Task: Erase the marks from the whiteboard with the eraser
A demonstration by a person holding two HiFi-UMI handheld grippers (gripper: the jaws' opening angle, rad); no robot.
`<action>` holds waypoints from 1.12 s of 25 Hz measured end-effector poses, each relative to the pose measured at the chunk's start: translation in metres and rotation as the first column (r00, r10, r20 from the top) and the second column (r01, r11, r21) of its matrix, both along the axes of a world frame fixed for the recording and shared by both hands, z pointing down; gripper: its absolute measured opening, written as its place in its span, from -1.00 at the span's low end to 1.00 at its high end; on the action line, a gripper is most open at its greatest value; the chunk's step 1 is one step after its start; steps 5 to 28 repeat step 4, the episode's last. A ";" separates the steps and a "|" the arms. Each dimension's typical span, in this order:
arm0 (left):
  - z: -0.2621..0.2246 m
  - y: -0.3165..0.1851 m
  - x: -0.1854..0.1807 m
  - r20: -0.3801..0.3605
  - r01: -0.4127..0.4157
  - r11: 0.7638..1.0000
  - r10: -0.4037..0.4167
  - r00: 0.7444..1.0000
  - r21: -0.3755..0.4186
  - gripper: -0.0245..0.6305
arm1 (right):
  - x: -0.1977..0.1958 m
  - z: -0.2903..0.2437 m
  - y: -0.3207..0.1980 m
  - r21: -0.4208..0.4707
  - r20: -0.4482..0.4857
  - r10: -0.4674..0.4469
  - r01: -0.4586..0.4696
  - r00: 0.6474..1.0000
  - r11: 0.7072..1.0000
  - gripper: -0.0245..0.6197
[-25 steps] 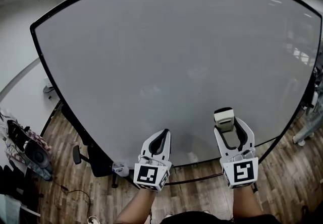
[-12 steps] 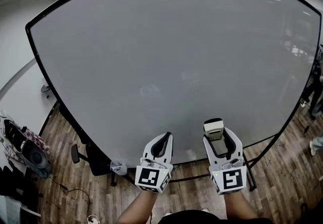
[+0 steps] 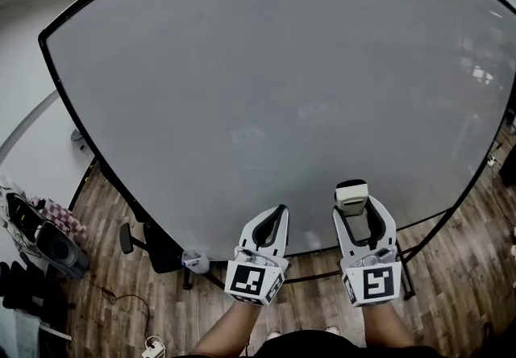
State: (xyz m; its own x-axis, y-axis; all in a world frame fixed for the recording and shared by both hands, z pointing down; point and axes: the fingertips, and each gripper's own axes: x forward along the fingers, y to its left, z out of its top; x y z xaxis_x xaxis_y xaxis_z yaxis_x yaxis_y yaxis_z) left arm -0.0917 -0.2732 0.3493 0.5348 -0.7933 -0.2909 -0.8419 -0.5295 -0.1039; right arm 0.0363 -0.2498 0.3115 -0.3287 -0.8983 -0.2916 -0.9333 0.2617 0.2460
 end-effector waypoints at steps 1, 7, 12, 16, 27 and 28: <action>0.000 0.000 0.000 0.000 -0.001 1.000 0.001 1.000 -0.001 -0.86 | -0.001 0.000 0.000 0.001 0.001 0.002 -0.002 1.000 1.000 -0.14; 0.000 -0.001 -0.005 0.004 0.005 1.000 -0.005 1.000 -0.004 -0.86 | -0.003 0.001 -0.003 0.002 0.010 0.010 -0.010 1.000 1.000 -0.14; 0.000 -0.001 -0.005 0.004 0.005 1.000 -0.005 1.000 -0.004 -0.86 | -0.003 0.001 -0.003 0.002 0.010 0.010 -0.010 1.000 1.000 -0.14; 0.000 -0.001 -0.005 0.004 0.005 1.000 -0.005 1.000 -0.004 -0.86 | -0.003 0.001 -0.003 0.002 0.010 0.010 -0.010 1.000 1.000 -0.14; 0.000 -0.001 -0.005 0.004 0.005 1.000 -0.005 1.000 -0.004 -0.86 | -0.003 0.001 -0.003 0.002 0.010 0.010 -0.010 1.000 1.000 -0.14; 0.000 -0.001 -0.005 0.004 0.005 1.000 -0.005 1.000 -0.004 -0.86 | -0.003 0.001 -0.003 0.002 0.010 0.010 -0.010 1.000 1.000 -0.14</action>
